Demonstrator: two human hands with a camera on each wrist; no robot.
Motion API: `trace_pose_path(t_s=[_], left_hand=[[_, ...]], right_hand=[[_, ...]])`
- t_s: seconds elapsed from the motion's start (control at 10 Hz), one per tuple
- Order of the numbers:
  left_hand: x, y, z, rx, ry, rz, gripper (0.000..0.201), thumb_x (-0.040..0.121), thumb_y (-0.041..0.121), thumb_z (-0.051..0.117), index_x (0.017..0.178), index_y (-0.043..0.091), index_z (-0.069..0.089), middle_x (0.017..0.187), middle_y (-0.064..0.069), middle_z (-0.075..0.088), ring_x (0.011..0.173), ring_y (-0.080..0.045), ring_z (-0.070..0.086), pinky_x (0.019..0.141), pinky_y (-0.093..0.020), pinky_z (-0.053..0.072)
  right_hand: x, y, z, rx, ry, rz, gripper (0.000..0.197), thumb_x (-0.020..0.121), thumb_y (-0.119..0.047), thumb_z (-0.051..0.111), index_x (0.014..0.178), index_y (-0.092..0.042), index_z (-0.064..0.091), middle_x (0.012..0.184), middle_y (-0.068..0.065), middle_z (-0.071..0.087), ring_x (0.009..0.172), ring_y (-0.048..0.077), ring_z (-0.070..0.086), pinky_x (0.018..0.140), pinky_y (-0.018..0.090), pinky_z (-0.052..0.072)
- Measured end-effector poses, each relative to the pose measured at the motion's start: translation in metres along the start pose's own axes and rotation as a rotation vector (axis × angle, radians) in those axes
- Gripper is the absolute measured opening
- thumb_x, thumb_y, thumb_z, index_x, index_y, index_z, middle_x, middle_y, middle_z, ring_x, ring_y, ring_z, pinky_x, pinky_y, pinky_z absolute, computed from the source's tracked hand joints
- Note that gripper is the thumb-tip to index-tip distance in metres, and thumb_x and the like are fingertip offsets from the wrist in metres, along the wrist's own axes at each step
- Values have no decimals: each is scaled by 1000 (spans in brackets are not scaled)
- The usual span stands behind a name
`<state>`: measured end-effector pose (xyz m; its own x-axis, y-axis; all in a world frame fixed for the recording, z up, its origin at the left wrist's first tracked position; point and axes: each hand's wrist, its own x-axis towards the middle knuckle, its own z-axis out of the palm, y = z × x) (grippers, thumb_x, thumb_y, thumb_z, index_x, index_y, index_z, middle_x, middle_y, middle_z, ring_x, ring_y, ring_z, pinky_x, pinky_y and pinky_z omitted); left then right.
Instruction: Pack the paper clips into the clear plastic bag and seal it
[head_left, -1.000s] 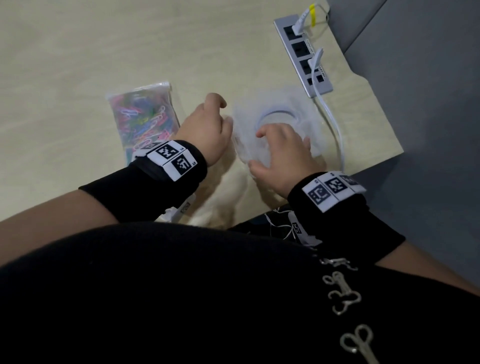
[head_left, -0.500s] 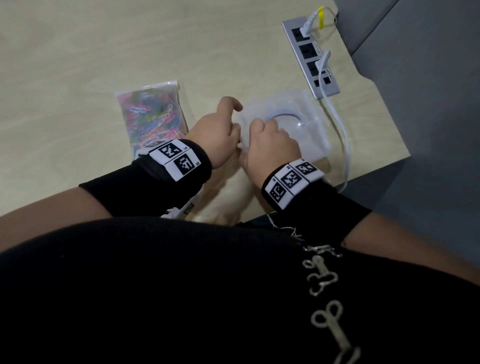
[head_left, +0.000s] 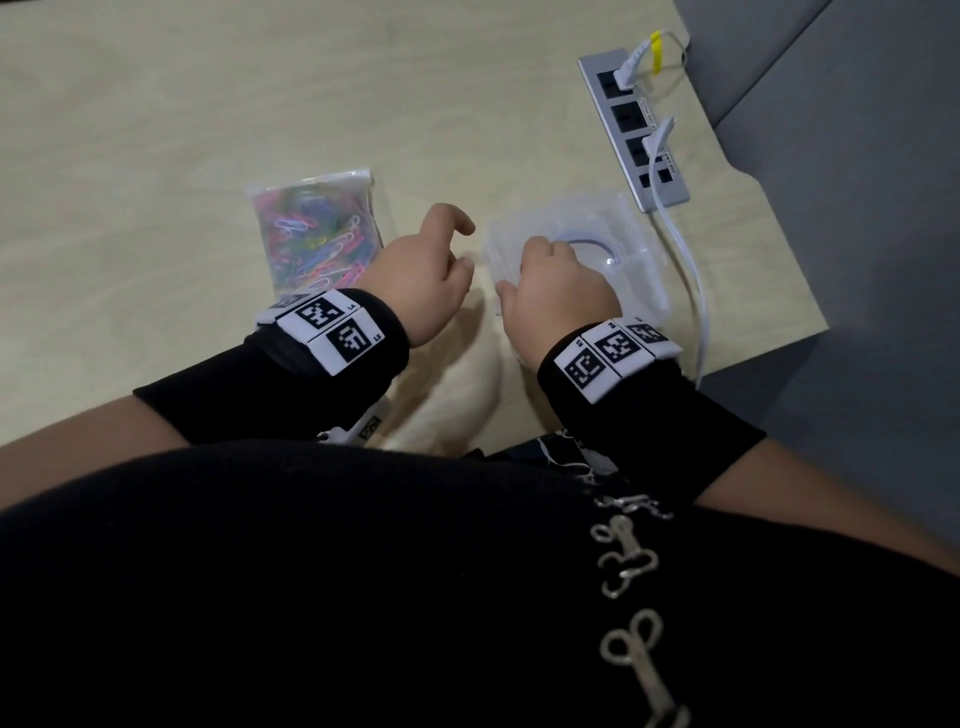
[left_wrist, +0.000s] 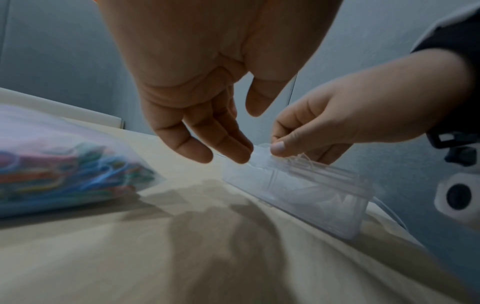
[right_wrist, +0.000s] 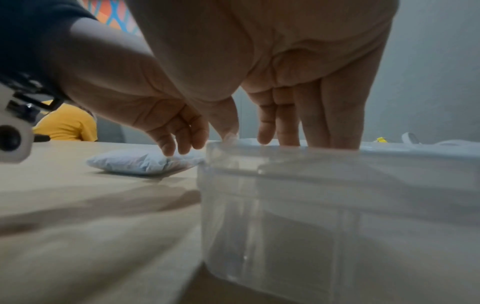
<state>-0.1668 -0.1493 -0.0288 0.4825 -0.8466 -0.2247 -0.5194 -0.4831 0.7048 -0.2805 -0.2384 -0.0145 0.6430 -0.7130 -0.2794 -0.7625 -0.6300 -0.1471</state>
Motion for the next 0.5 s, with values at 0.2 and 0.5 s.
trace_pose_path(t_s=[0.2,0.5], left_hand=[[-24,-2,-9,187,-121,39,19,92,27,51,110,21,55,83,7,62,81,-19,58,70,-25,33],[-82,-35,-21,237,-358,33,25,88,42,53,106,25,58,76,16,56,75,-14,54,70,-24,37]], right_hand=[[-2,2,3,9,3,6,40,97,-40,45,122,-9,42,126,13,46,101,35,57,66,35,32],[14,13,-21,-54,-85,-62,54,92,-56,40,122,-11,44,124,13,47,107,34,53,73,37,38]])
